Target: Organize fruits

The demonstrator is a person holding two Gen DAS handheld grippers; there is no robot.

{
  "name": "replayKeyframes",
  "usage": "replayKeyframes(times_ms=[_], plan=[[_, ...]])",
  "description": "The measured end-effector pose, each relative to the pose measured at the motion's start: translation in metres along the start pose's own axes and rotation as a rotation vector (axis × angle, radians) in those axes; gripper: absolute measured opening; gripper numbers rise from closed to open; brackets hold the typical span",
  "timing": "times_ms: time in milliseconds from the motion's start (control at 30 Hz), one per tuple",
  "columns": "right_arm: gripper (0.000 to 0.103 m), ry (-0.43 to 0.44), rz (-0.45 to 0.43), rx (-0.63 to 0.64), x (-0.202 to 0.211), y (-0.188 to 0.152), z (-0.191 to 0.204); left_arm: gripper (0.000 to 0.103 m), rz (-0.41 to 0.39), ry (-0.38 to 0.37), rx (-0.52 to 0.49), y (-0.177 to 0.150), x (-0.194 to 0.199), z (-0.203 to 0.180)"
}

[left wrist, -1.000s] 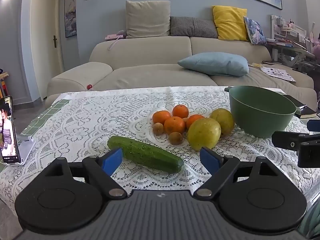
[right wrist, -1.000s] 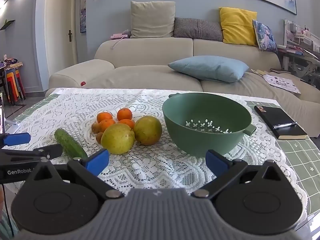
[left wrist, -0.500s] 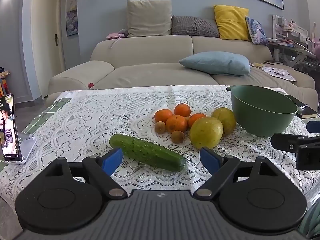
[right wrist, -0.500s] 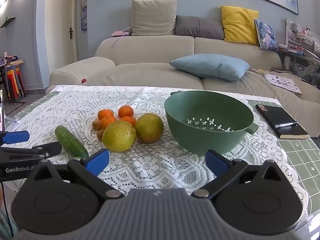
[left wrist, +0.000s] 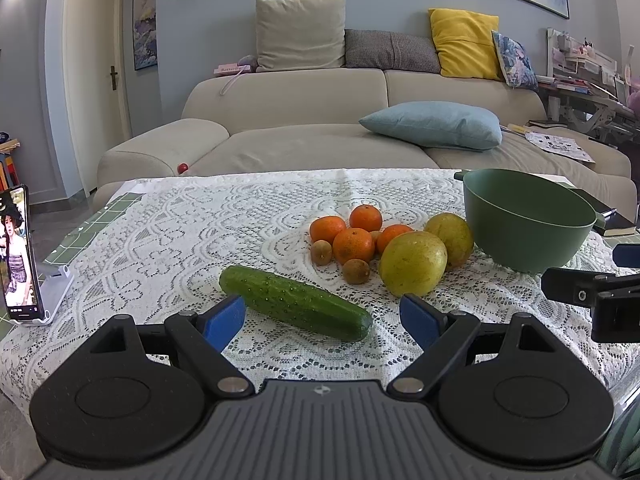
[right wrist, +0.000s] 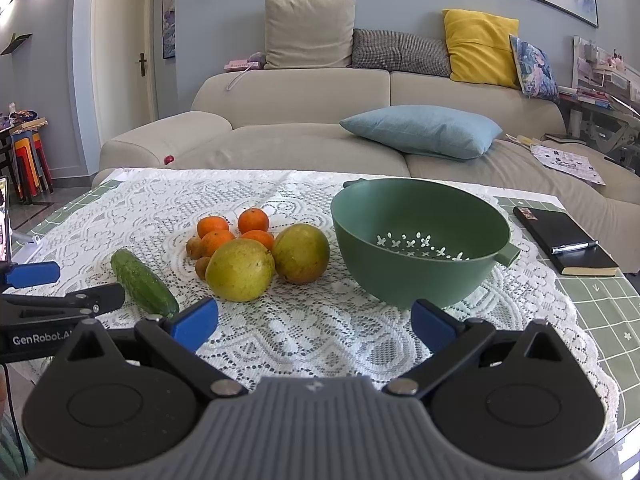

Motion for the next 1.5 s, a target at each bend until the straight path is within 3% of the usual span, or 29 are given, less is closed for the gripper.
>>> replayKeyframes(times_ms=[1500], plan=[[0.099, 0.001, 0.031, 0.018, -0.0039, -0.0013, 0.0008, 0.102, 0.005, 0.003, 0.001, -0.0010, -0.0015, 0.0008]])
Point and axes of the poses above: each gripper's, at about its wrist camera, not at the fingertips, and x roughly against the way its jaws point, z to its left, y to its top, the point moved 3 cm from there along -x, roughly the way its jaws point, and after that the axes turned 6 degrees about z, right-handed, at the moved point
